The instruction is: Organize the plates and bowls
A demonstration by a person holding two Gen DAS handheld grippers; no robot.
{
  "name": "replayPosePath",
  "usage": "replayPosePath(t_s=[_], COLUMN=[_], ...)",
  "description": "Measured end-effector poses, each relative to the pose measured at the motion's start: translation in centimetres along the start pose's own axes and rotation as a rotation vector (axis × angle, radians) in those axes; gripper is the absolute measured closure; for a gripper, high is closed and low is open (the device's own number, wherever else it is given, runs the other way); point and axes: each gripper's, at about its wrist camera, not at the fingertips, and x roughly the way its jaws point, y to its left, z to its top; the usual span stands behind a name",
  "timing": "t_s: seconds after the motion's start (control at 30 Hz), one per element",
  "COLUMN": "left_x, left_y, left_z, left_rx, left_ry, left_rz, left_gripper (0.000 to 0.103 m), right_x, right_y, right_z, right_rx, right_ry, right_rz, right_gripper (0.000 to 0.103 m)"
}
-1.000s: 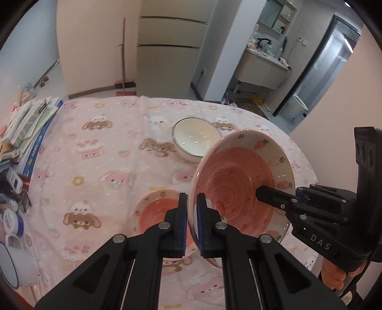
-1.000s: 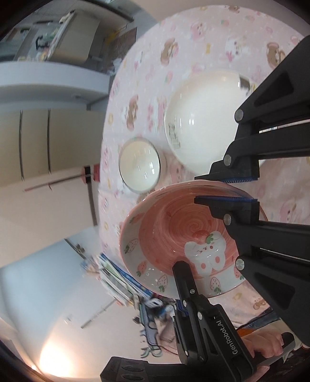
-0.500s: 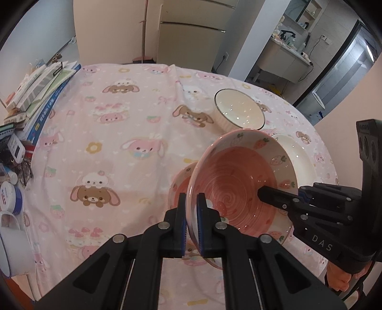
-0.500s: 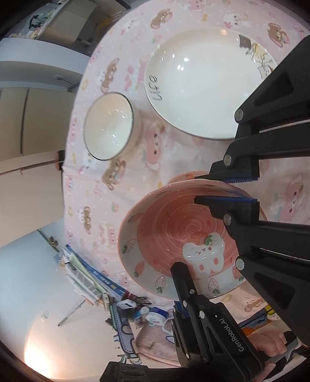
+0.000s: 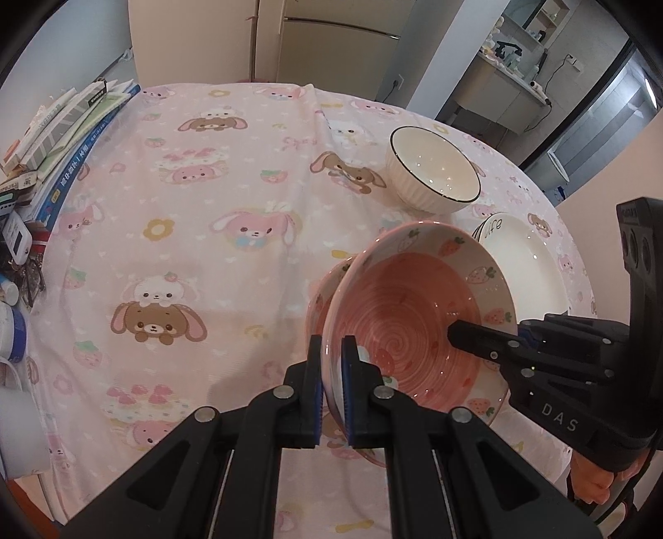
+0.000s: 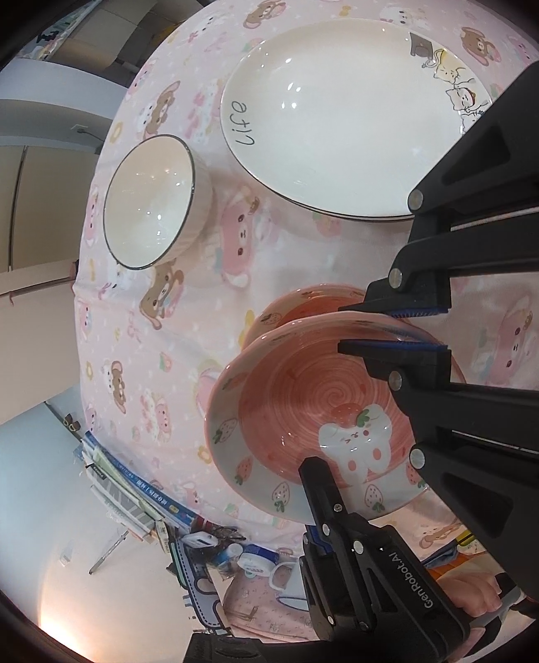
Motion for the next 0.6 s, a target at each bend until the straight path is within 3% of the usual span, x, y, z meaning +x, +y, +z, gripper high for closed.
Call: replayPosePath(t_s=[0.6], left_x=[0.8], left_y=[-0.1], left_z=[-0.4], left_rx=[0.008], left_ry=[0.027], left_rz=[0.036], left_gripper=[0.098], right_x=[1.8], right_y=[0.0], right_z=[0.5], right_rx=[-0.015], right_ry=[0.044], right_rz=[-0.02], right_gripper=[0.093])
